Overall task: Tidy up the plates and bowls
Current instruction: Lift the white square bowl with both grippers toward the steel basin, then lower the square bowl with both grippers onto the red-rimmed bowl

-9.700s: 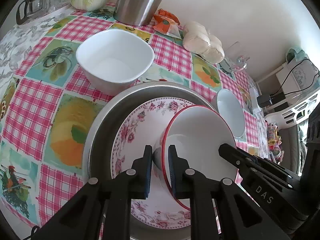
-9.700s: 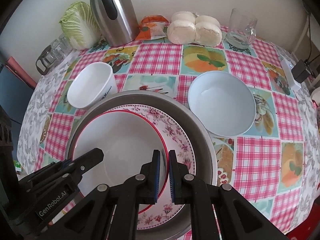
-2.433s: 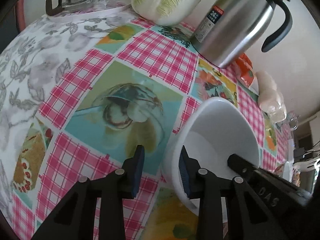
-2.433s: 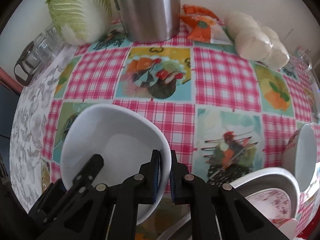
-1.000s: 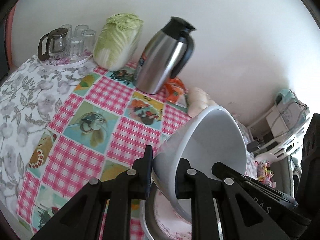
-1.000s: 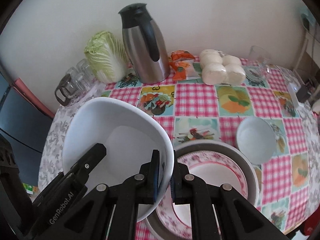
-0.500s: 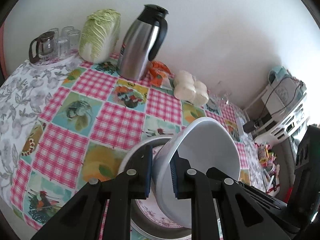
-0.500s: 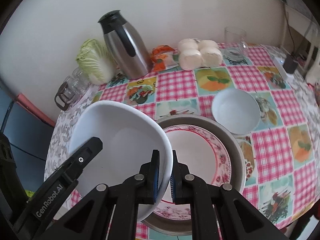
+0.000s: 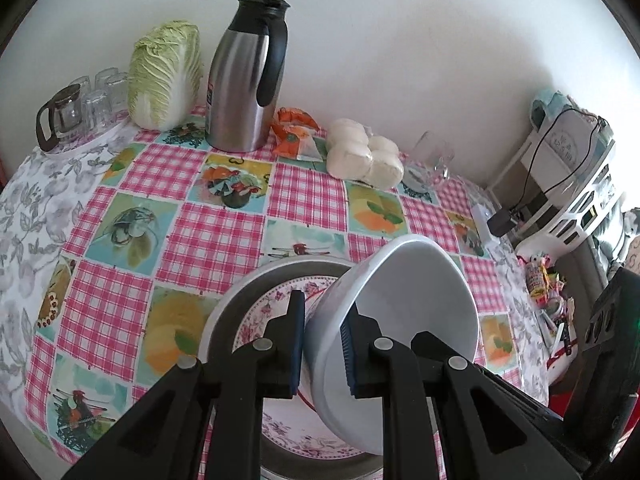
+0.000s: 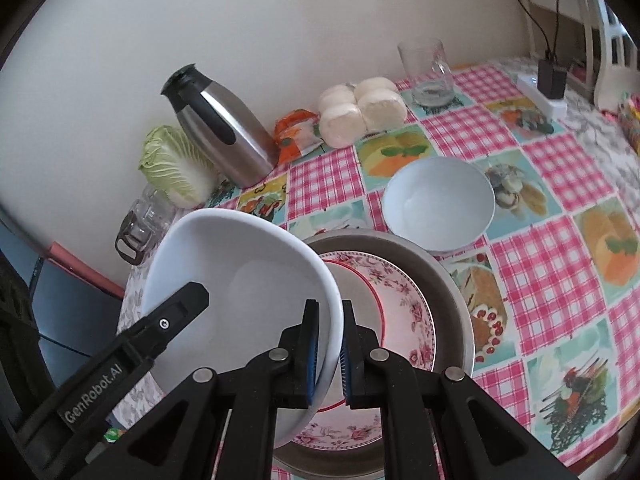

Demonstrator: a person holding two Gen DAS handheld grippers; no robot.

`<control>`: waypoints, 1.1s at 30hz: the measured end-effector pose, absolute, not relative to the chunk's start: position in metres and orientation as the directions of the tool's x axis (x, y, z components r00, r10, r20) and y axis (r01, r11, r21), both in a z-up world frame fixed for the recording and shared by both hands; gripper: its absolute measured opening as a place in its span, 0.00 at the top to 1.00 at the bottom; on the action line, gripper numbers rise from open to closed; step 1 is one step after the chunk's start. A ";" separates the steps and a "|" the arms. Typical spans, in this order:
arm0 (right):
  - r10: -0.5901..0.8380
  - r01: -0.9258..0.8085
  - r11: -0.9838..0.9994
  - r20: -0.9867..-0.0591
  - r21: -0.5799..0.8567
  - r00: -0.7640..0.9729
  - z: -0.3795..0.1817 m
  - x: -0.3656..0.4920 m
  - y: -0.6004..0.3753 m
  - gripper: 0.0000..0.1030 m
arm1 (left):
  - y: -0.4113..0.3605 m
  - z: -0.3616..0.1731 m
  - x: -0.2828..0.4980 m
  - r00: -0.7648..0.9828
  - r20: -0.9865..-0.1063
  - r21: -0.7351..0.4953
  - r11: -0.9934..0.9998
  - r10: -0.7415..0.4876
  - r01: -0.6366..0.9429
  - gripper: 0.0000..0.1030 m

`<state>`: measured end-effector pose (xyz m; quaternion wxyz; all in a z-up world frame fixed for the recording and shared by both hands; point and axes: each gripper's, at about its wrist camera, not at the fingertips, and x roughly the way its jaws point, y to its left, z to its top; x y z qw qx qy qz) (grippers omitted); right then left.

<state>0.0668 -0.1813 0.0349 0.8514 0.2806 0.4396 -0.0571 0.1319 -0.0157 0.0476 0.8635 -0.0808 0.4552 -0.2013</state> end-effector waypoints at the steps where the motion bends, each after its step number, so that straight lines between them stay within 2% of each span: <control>1: 0.153 0.346 0.833 -0.781 0.432 0.606 0.034 0.066 -0.184 0.90 | -0.016 0.046 0.132 0.496 -0.755 -0.330 0.903 -0.428 0.276 0.83; 21: 0.147 0.367 0.835 -0.808 0.411 0.570 0.019 0.070 -0.194 0.89 | -0.029 0.024 0.139 0.445 -0.808 -0.286 0.918 -0.385 0.274 0.83; 33: 0.163 0.357 0.840 -0.819 0.407 0.551 0.013 0.077 -0.191 0.86 | -0.022 0.017 0.145 0.436 -0.815 -0.305 0.922 -0.382 0.238 0.83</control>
